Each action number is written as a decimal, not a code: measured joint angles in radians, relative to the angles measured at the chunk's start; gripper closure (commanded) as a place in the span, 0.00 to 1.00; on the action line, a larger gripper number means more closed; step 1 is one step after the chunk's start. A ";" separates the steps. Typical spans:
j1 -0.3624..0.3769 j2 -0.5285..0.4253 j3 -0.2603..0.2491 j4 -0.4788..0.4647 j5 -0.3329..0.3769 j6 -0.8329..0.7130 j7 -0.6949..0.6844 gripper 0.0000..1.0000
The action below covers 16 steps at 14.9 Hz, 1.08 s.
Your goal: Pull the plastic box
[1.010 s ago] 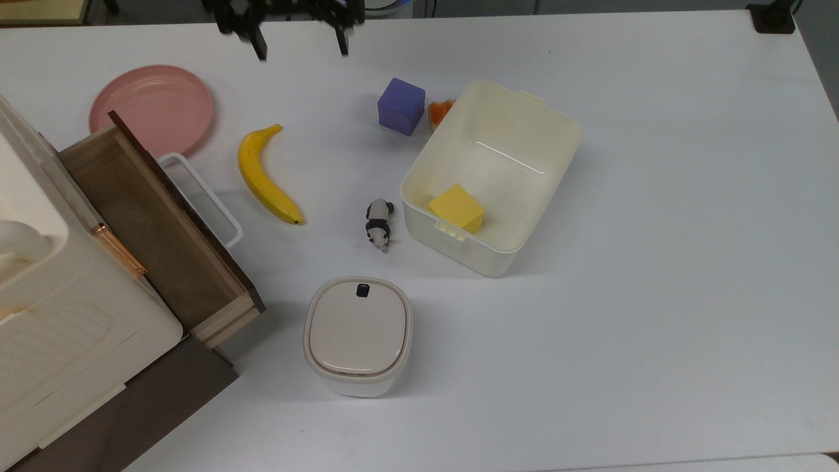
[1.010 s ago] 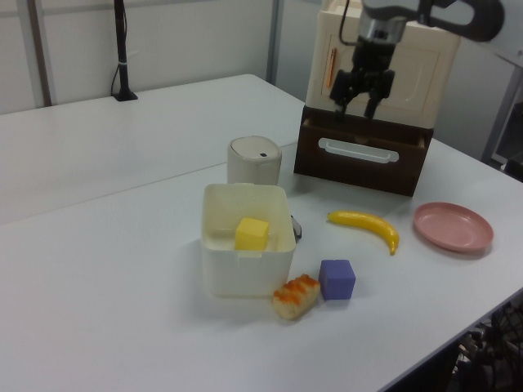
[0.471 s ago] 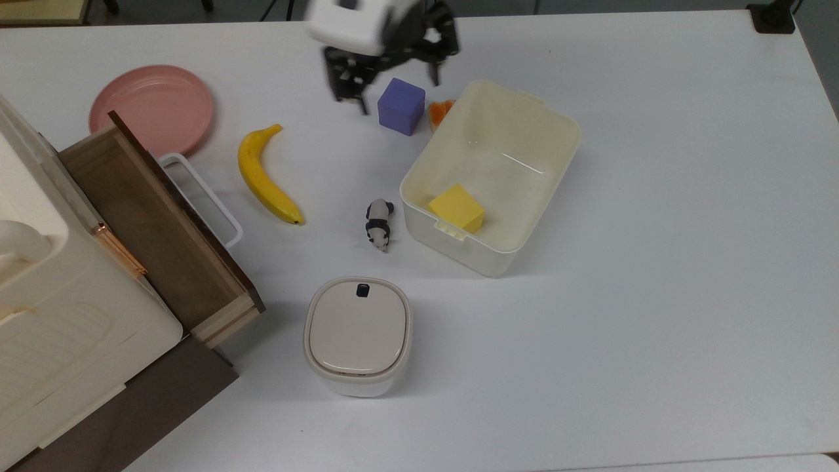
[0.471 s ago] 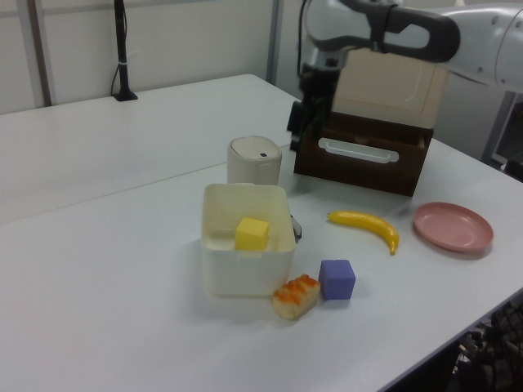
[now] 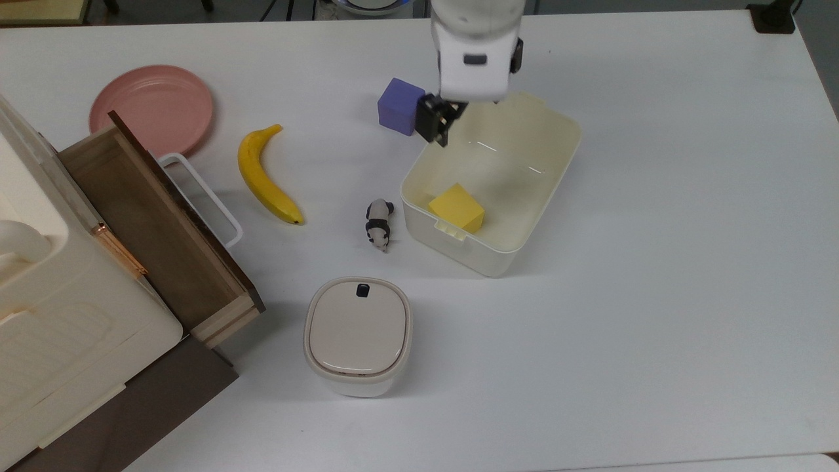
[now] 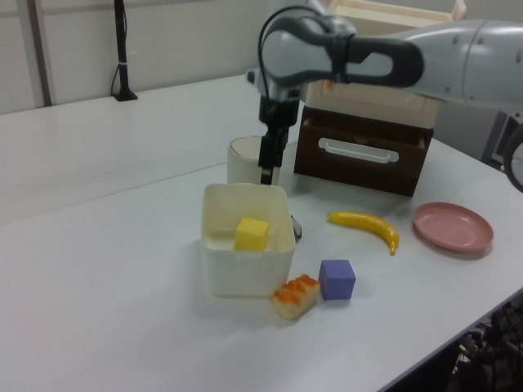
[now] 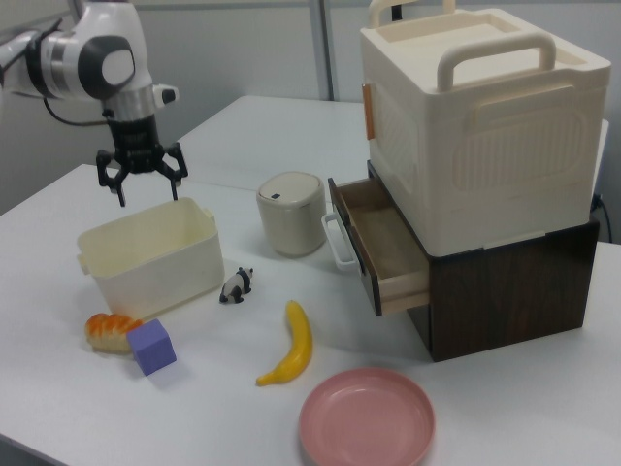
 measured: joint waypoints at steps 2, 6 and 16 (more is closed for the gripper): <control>0.007 0.028 0.000 -0.008 -0.013 0.022 -0.010 0.00; 0.026 0.079 0.000 -0.029 -0.067 0.056 -0.022 0.00; 0.044 0.115 -0.011 -0.122 -0.199 0.147 -0.095 0.00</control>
